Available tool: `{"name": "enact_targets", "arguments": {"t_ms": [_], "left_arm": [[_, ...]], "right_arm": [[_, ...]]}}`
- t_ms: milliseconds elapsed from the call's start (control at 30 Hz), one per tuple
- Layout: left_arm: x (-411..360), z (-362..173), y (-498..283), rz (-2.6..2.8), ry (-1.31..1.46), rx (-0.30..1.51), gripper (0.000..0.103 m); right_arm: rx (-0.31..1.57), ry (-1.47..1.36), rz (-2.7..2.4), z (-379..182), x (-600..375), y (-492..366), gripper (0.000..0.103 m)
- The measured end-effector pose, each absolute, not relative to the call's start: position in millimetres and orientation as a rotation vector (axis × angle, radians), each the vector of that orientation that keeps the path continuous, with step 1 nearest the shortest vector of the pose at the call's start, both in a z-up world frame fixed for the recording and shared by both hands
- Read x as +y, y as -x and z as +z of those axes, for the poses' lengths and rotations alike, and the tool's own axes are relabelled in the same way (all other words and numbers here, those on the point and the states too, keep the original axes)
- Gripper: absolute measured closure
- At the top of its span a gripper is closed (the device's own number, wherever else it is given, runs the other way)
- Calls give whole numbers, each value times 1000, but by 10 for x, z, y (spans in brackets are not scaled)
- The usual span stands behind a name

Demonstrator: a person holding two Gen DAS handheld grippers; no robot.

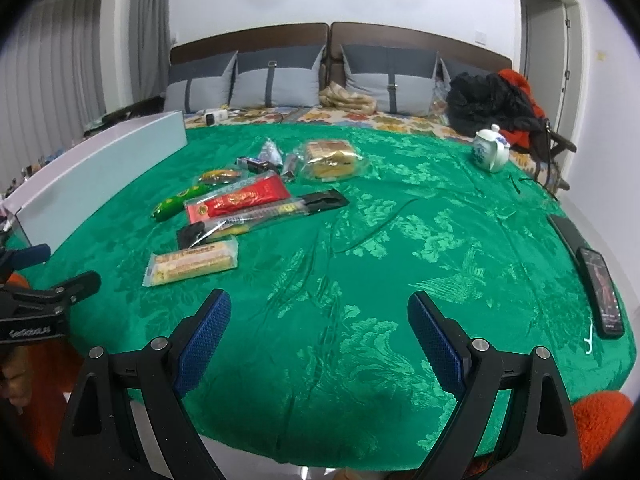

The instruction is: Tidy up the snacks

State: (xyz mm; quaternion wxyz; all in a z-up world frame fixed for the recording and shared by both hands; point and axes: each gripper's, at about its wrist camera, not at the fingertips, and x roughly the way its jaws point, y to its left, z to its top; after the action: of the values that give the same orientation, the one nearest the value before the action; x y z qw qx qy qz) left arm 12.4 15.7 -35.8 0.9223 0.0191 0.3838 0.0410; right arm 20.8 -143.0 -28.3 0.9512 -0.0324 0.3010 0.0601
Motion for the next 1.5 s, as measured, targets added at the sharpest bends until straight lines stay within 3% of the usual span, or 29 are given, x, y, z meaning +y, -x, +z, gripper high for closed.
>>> {"name": "enact_targets", "arguments": {"t_ms": [867, 1167, 1500], "left_arm": [[48, -369, -123, 9, -53, 788, 0], [182, -327, -33, 8, -12, 785, 0], [-91, -499, -94, -45, -166, 835, 0]], "right_arm": [[629, 117, 94, -335, -1436, -215, 11], [645, -30, 64, -275, -1690, -167, 11], [658, -3, 84, -323, -1619, -243, 11]]}}
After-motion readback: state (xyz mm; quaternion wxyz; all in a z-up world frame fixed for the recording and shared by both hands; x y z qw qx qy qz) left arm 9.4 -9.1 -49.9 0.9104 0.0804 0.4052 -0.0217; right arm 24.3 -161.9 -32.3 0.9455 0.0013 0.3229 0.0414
